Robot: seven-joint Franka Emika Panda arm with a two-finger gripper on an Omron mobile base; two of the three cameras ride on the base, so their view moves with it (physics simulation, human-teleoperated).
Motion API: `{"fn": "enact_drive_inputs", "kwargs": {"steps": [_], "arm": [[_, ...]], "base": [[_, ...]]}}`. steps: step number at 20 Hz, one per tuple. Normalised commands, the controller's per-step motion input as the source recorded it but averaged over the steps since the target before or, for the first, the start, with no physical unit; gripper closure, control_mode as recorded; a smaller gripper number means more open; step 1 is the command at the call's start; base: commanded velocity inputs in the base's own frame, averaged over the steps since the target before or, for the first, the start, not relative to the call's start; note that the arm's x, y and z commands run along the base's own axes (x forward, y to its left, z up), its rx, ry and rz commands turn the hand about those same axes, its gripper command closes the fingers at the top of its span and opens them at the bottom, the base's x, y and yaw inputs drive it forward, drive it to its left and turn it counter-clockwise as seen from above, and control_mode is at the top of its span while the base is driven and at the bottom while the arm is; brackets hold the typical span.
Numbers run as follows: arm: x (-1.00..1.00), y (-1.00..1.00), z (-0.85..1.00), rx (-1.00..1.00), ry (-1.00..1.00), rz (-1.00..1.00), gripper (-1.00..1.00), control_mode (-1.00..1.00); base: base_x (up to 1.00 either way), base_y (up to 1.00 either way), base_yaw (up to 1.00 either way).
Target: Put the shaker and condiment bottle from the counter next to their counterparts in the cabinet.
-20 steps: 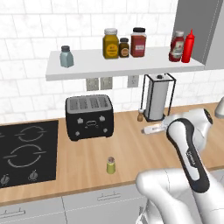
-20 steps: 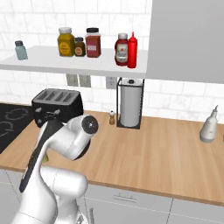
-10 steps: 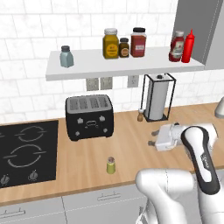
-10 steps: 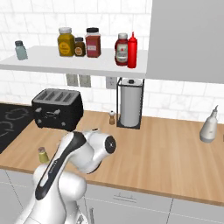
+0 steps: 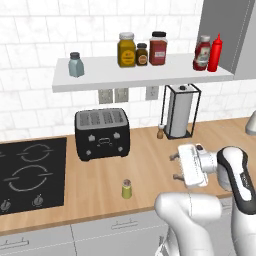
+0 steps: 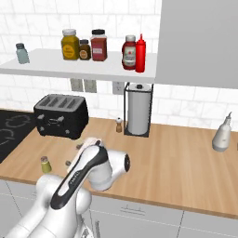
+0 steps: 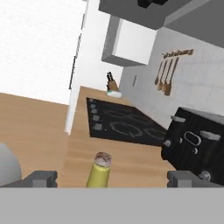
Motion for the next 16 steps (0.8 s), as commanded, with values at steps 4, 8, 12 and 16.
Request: {"fn": "enact_drive_inputs", "kwargs": {"steps": [4, 8, 12, 16], "arm": [[-0.15, 0.94, -0.12, -0.01, -0.17, 0.06, -1.0, -1.0], [0.0, 1.0, 0.0, -0.04, -0.05, 0.0, -1.0, -1.0], [0.0, 0.91, -0.34, -0.11, 0.05, 0.0, -1.0, -1.0], [0.0, 0.42, -0.92, -0.17, 0.15, 0.0, -1.0, -1.0]], "base": [[0.0, 0.0, 0.0], [0.0, 0.0, 0.0], [0.0, 0.0, 0.0], [0.0, 0.0, 0.0]]}}
